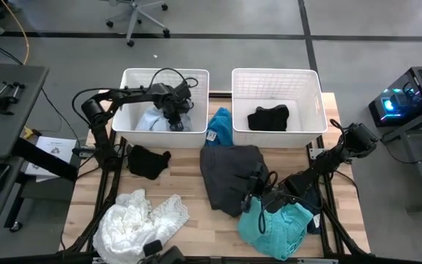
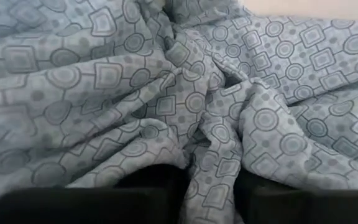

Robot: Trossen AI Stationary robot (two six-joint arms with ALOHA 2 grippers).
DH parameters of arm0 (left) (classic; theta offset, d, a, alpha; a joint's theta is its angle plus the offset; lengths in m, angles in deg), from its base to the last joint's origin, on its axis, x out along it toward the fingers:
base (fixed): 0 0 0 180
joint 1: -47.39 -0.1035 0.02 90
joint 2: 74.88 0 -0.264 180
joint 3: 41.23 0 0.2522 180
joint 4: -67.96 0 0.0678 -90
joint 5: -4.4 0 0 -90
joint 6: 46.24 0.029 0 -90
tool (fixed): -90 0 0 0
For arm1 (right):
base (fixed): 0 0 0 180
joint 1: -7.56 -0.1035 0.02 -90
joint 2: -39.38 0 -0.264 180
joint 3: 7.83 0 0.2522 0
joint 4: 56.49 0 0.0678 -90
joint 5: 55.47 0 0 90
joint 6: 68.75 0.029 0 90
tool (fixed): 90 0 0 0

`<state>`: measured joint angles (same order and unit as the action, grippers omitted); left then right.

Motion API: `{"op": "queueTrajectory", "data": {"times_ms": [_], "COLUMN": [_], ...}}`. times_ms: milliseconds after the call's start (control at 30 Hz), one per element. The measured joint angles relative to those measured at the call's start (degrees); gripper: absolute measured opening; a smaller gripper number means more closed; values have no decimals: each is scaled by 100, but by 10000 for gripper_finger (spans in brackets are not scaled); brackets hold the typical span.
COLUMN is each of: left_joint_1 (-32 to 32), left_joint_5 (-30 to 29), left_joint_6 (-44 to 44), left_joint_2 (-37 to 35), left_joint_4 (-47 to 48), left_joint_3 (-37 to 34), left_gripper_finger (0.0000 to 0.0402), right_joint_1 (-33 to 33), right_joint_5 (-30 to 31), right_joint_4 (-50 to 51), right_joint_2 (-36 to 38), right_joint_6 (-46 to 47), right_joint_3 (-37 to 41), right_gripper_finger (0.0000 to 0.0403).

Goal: Sort clothes
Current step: Put the light blue patient gown into the left white bin, then put the light blue shorts into the left white bin

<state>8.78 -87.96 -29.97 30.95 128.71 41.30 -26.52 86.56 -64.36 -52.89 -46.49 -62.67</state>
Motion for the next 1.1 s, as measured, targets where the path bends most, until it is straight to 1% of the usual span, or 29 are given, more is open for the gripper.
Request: {"op": "queueTrajectory", "data": {"times_ms": [200, 300, 400, 633, 767, 867, 967, 1100], "left_joint_1": [0, 1, 4, 236, 625, 1063, 1601, 2373], "left_joint_5": [18, 24, 32, 39, 43, 43, 43, 47], "left_joint_6": [-599, -790, -1023, -1183, -1325, -1408, -1439, -1475], "left_joint_2": [-707, -1126, -1596, -2739, -3288, -3621, -3886, -4203], "left_joint_4": [11, 100, 100, 92, -41, -283, -770, -1751], "left_joint_3": [253, 395, 495, 538, 530, 466, 268, -218], "left_gripper_finger": [151, 176, 188, 190, 191, 191, 191, 191], "right_joint_1": [0, 0, 0, 0, 0, 0, 0, 0], "right_joint_5": [2, 4, 4, 7, 54, 52, 52, 52], "right_joint_4": [0, 2, 0, 4, 3, 2, 2, 4], "right_joint_2": [0, 0, 0, 0, 0, 0, 0, 0], "right_joint_6": [-5, -7, -11, -2, -2, 24, 24, 27], "right_joint_3": [0, 0, 0, 0, 0, 0, 0, 0], "right_gripper_finger": [215, 215, 215, 215, 215, 215, 215, 215]}}
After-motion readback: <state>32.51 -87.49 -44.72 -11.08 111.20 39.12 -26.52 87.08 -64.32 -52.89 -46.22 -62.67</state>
